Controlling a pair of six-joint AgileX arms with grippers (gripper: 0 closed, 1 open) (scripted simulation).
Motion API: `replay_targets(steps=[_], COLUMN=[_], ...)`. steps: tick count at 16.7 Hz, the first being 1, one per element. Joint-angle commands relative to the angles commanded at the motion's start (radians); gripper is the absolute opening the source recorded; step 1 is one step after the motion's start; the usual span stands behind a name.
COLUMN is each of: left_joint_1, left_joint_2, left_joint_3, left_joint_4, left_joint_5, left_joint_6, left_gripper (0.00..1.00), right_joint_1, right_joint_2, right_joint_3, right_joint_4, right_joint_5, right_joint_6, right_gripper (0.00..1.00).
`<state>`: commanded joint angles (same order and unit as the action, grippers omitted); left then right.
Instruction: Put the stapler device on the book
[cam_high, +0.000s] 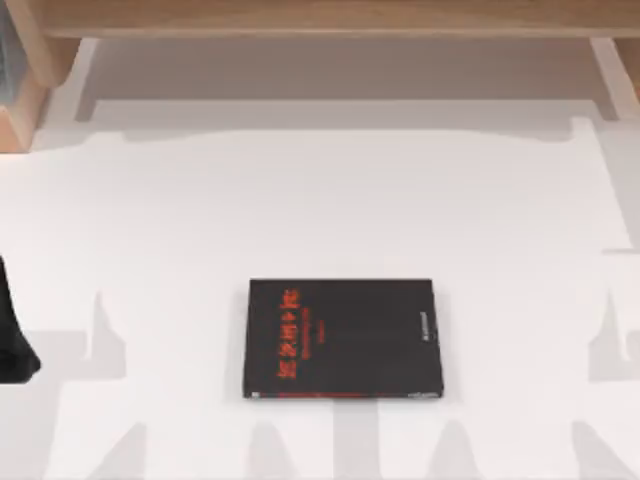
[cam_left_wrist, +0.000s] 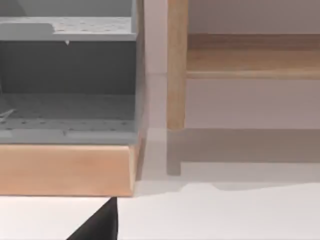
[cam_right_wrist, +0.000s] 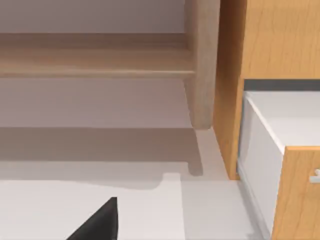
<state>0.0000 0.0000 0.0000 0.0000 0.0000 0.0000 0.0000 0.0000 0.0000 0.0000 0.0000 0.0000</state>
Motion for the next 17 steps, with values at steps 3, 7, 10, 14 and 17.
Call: replay_targets(steps=[3,7,10,14,17], left_joint_1=[0.0,0.0,0.0,0.0,0.0], left_joint_2=[0.0,0.0,0.0,0.0,0.0], left_joint_3=[0.0,0.0,0.0,0.0,0.0], left_joint_4=[0.0,0.0,0.0,0.0,0.0], left_joint_5=[0.0,0.0,0.0,0.0,0.0], left_joint_6=[0.0,0.0,0.0,0.0,0.0], left_gripper=[1.0,1.0,1.0,1.0,1.0], right_joint_1=[-0.001,-0.02,-0.048,-0.099,-0.145], right_joint_2=[0.008,0.131,0.31,0.641,0.938], right_joint_3=[0.009,0.139,0.324,0.659,0.955], right_joint_4=[-0.006,-0.09,-0.207,-0.413,-0.591], right_joint_5=[0.0,-0.006,-0.013,-0.024,-0.032], right_joint_6=[-0.002,-0.035,-0.08,-0.157,-0.223], right_gripper=[1.0,1.0,1.0,1.0,1.0])
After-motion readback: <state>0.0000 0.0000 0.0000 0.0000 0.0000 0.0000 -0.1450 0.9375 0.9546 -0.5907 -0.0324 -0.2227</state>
